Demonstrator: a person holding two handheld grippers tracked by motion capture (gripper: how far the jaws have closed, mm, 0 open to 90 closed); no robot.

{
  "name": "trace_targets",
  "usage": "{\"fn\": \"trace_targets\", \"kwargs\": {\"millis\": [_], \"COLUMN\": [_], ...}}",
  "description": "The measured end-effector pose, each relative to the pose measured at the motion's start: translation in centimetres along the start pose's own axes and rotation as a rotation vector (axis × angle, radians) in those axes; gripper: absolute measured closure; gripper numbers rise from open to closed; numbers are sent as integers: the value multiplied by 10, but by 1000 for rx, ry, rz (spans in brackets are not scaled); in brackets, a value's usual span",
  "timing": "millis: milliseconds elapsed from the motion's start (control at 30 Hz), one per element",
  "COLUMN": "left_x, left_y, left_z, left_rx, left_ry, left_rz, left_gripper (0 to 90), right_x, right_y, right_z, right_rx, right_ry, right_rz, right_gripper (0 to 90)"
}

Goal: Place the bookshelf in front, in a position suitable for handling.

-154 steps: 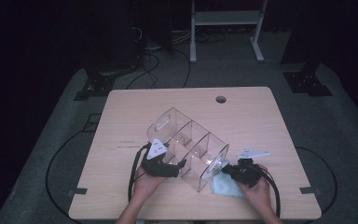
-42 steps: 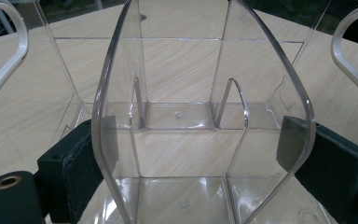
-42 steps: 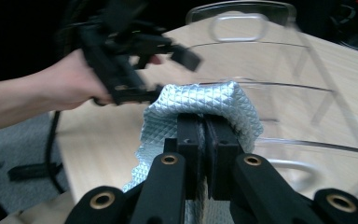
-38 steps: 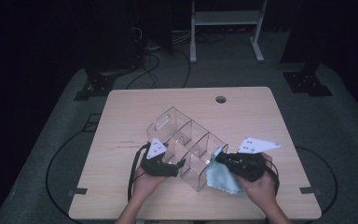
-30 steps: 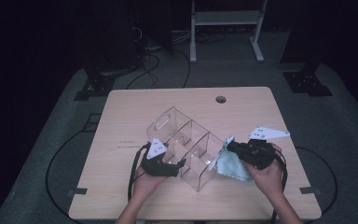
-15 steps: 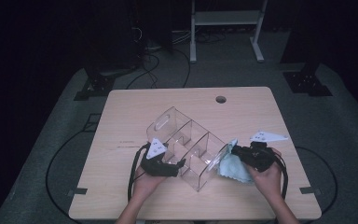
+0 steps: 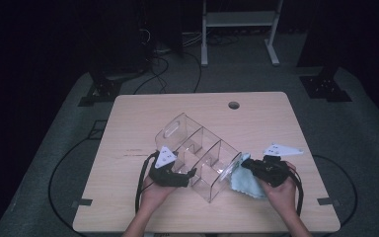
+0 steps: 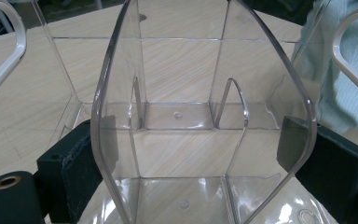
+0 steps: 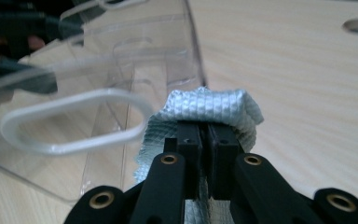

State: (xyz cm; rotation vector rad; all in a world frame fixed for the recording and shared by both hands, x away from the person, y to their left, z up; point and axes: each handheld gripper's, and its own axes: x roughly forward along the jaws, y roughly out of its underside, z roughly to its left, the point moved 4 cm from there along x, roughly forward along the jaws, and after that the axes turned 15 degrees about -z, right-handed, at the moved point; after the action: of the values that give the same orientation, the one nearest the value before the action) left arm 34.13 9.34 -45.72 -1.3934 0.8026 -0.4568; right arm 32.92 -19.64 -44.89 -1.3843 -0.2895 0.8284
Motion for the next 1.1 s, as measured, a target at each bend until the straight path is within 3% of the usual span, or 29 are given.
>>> {"fn": "trace_targets", "kwargs": {"millis": [100,267,400,533,767,967,1100], "left_x": [0,0,0,0,0,0,0], "left_y": [0,0,0,0,0,0,0], "left_z": [0,0,0,0,0,0,0], "left_rx": [1,1,3,4,4,4,3], "left_ry": [1,1,1,3,4,4,6], "left_rz": [1,3,5,4,4,4,3], "left_gripper": [88,88,88,88,88,88,87], "right_x": [1,-7,-4,4,-4,5,2], "right_y": [0,-18,-9,7,-9,11,3], "right_z": [4,13,9,3,12,7,12], "right_rx": [-19,-47,-34,-20,-37,-11,-32], "right_ry": [-5,-13,-10,-3,-12,-15,-13], "right_rz": [11,-45,-31,30,-26,35,14], "right_gripper": [853,853,853,852,852,850,851]}}
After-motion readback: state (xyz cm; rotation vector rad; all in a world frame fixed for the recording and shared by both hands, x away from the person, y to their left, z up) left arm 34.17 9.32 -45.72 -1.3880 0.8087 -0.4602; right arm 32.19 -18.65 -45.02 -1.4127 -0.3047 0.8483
